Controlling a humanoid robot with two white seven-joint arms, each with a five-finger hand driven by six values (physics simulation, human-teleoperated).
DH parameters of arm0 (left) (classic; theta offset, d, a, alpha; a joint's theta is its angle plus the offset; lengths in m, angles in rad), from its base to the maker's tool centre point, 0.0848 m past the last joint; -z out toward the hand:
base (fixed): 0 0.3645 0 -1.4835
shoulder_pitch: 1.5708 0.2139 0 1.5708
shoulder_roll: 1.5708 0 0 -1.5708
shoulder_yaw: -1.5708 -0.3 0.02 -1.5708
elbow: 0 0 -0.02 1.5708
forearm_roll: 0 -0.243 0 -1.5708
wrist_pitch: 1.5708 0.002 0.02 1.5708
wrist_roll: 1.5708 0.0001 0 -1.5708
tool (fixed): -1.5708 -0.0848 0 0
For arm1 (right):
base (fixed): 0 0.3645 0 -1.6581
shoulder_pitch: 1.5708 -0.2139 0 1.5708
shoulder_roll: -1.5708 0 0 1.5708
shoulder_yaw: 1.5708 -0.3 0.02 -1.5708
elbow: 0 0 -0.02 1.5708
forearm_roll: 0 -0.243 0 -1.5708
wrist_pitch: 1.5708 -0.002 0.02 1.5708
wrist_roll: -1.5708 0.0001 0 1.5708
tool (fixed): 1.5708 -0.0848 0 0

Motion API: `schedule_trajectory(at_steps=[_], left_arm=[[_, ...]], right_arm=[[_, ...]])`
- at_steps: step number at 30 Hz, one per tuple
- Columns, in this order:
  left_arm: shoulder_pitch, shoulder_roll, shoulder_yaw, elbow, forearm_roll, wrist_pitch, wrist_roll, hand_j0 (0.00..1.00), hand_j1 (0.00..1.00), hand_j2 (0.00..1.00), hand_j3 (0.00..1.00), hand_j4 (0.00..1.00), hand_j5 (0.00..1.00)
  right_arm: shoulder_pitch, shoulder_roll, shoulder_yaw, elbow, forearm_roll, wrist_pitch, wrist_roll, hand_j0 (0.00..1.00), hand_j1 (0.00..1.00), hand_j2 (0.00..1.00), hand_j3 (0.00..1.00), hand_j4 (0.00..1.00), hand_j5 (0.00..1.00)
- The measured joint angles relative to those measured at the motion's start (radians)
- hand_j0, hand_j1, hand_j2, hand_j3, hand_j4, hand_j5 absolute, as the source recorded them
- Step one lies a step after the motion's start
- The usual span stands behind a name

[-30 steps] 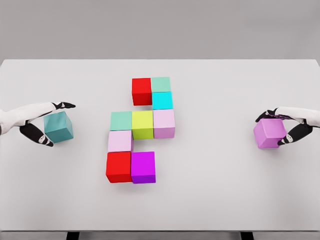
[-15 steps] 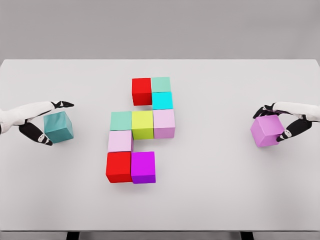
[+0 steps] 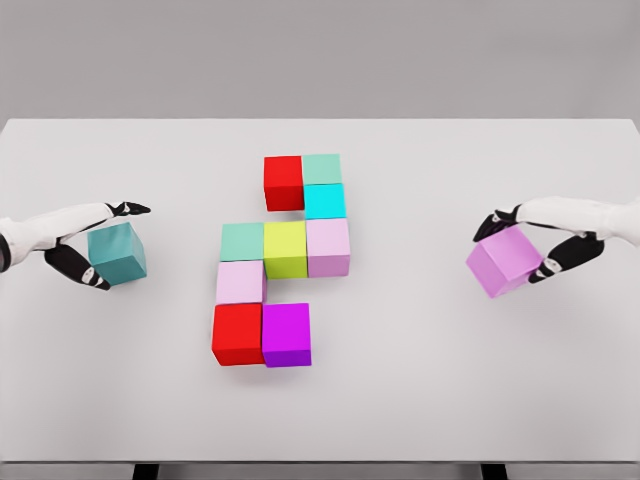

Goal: Assemble the squares on the desktop into the number 2

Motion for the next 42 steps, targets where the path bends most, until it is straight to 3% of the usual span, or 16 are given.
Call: schedule_trajectory(at_steps=[10,15,20,33,42], left_arm=[[0.002,-0.01,-0.002,0.021,-0.002,0.001,0.001,1.0,1.0,1.0,1.0,1.0,1.0],[0.002,-0.013,-0.003,0.022,-0.002,0.002,0.001,1.0,1.0,1.0,1.0,1.0,1.0],[0.012,-0.014,-0.003,0.021,0.0,0.002,0.007,0.76,0.76,0.76,0.76,0.76,0.76],[0.021,-0.014,-0.001,0.02,0.005,0.0,0.045,0.58,0.58,0.58,0.58,0.58,0.58],[0.015,-0.022,0.03,0.017,0.009,0.002,0.044,0.54,0.54,0.54,0.54,0.54,0.54]], right_arm=[[-0.021,0.012,0.02,-0.016,0.039,-0.148,0.0,0.62,0.62,0.62,0.62,0.62,0.62],[-0.12,0.049,0.09,-0.022,0.087,-0.191,0.0,0.62,0.62,0.62,0.62,0.62,0.62],[-0.153,0.089,0.172,-0.023,0.129,-0.201,0.0,0.62,0.62,0.62,0.62,0.62,0.62],[-0.192,0.118,0.211,-0.026,0.141,-0.288,0.0,0.62,0.62,0.62,0.62,0.62,0.62],[-0.244,0.153,0.267,-0.028,0.142,-0.347,0.0,0.62,0.62,0.62,0.62,0.62,0.62]])
